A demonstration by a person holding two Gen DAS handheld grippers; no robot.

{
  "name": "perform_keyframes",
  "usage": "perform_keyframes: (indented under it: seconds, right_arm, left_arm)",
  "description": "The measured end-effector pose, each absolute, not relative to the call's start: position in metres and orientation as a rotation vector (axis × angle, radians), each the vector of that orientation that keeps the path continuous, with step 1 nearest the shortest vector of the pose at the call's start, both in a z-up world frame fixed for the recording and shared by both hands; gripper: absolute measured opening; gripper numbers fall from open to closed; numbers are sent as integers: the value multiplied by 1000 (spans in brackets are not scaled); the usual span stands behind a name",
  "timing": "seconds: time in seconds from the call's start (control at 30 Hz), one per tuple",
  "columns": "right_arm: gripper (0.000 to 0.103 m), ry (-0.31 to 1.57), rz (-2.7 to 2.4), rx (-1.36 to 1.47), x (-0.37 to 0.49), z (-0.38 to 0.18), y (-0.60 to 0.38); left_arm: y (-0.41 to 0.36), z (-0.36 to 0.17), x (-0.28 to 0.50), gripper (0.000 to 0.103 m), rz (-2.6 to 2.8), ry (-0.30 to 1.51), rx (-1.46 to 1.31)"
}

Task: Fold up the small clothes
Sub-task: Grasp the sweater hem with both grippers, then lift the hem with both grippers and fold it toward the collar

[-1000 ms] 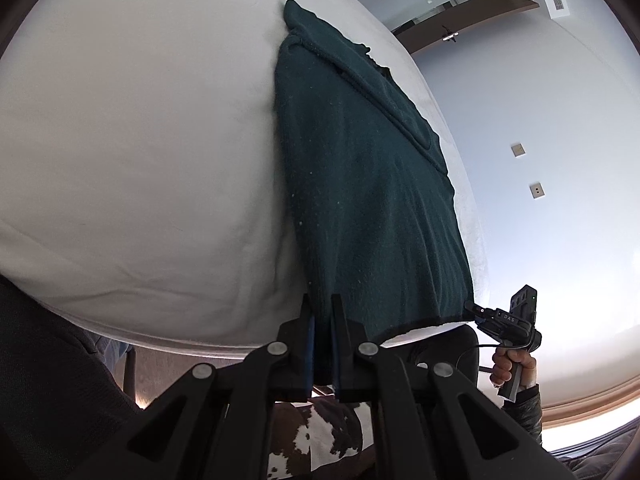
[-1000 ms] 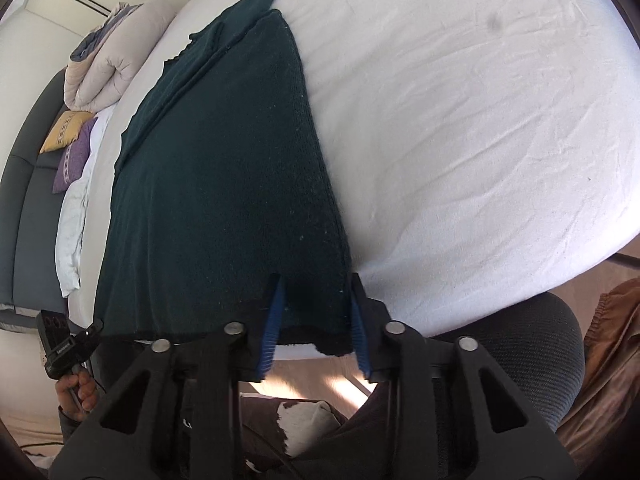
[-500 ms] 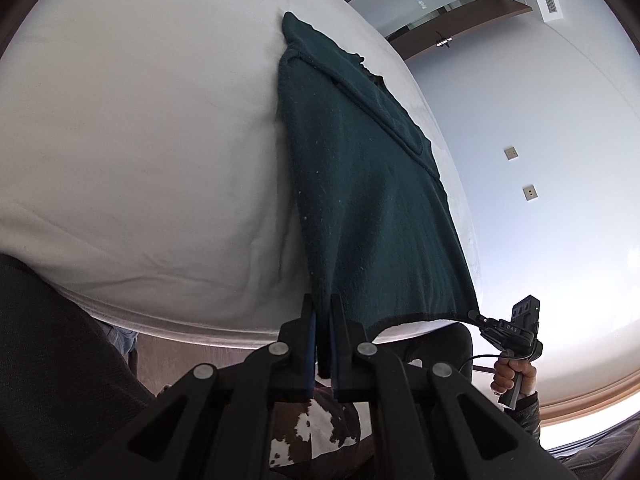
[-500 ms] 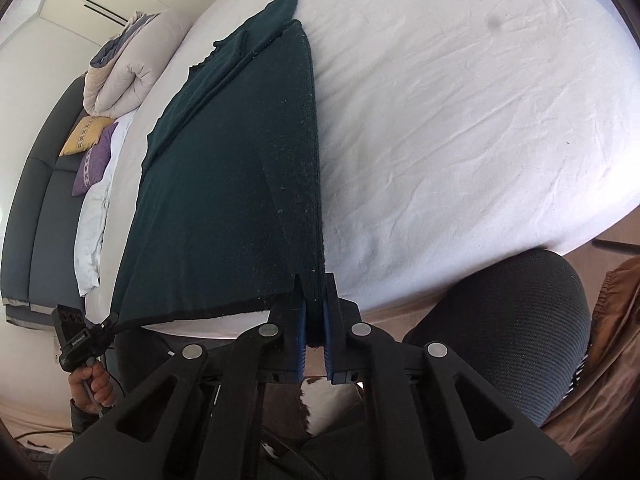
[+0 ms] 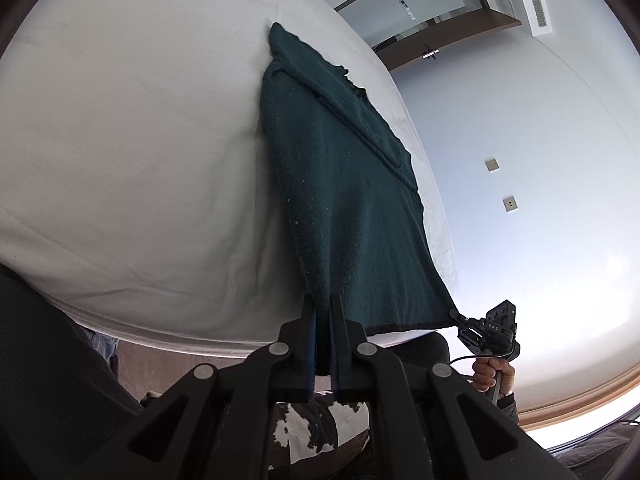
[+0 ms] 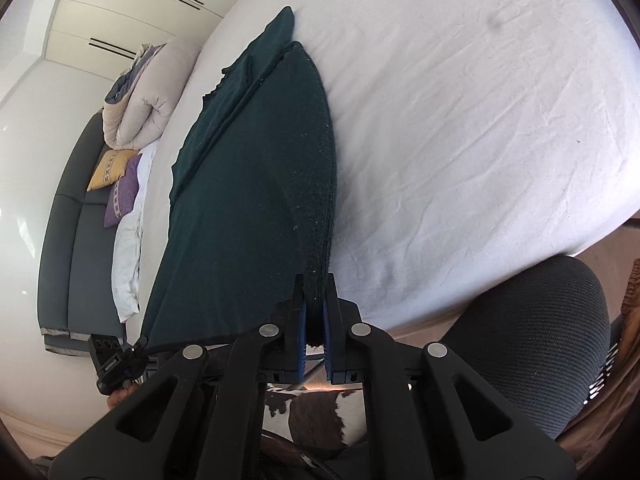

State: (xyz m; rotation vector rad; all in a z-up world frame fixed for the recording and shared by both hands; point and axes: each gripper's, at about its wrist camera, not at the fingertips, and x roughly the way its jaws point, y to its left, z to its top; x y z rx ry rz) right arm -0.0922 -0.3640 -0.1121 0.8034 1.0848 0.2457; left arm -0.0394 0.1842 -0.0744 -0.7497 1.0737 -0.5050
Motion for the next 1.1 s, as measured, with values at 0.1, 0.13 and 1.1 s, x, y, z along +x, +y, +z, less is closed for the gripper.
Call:
perform_keyframes:
  seconds: [0.1, 0.13, 1.1]
  right_arm:
    - [6, 1092, 253, 825, -88, -113, -360]
    - [6, 1092, 256, 831, -87, -114, -359]
    - [6, 856, 383, 1000, 133, -30, -343]
  left_arm:
    - [186, -83, -42, 5, -500, 1089, -766]
    - [187, -82, -42, 5, -504, 1086, -769]
    - [206, -8, 143, 5, -556, 833, -953]
